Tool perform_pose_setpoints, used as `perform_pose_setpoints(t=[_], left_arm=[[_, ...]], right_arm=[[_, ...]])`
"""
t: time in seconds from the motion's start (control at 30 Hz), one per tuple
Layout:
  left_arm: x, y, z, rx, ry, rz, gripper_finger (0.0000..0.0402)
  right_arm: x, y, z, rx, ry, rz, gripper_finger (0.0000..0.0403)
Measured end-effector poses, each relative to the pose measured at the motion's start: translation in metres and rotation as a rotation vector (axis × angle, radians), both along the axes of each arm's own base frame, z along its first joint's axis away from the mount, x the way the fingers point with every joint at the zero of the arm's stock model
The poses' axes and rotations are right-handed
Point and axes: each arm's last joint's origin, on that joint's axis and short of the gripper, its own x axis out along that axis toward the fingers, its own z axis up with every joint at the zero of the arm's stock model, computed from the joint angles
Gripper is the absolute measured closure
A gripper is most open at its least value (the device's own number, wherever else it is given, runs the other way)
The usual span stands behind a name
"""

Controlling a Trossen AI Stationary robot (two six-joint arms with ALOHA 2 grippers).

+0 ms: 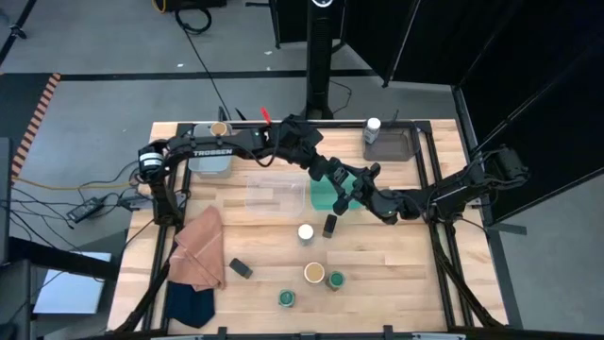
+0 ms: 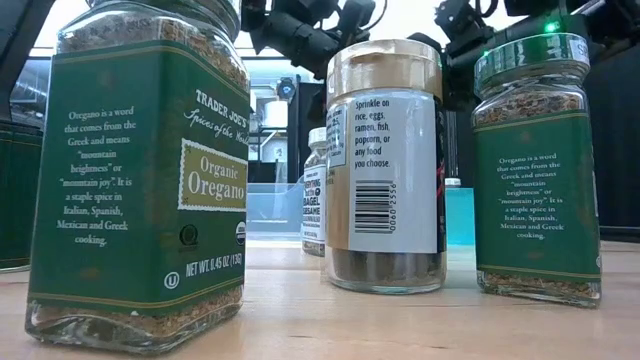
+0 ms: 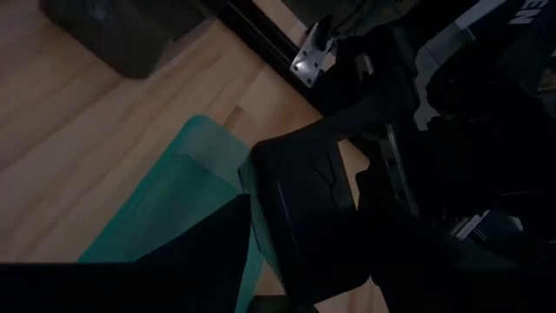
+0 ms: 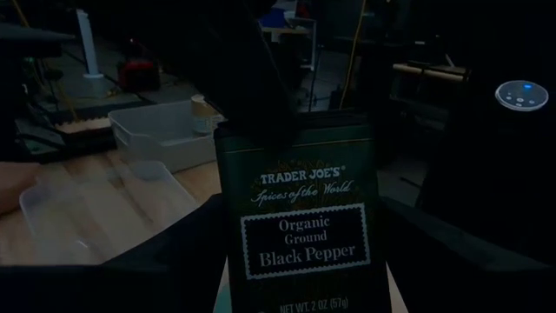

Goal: Sort spices by type
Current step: Put the bottom right green seasoning can into the green bin

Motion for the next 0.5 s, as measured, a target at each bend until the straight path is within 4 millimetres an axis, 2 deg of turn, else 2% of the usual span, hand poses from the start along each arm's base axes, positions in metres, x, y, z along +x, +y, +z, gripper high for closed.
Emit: perform_pose_setpoints(t=[0.5], left_arm=[[0.0003,0.0008,-0.0017,-0.005,0.006,0.006,0.0232]], right_arm=[[-0.0005,0.0006,-0.0028,0.009,0.019,0.0,0.0115]])
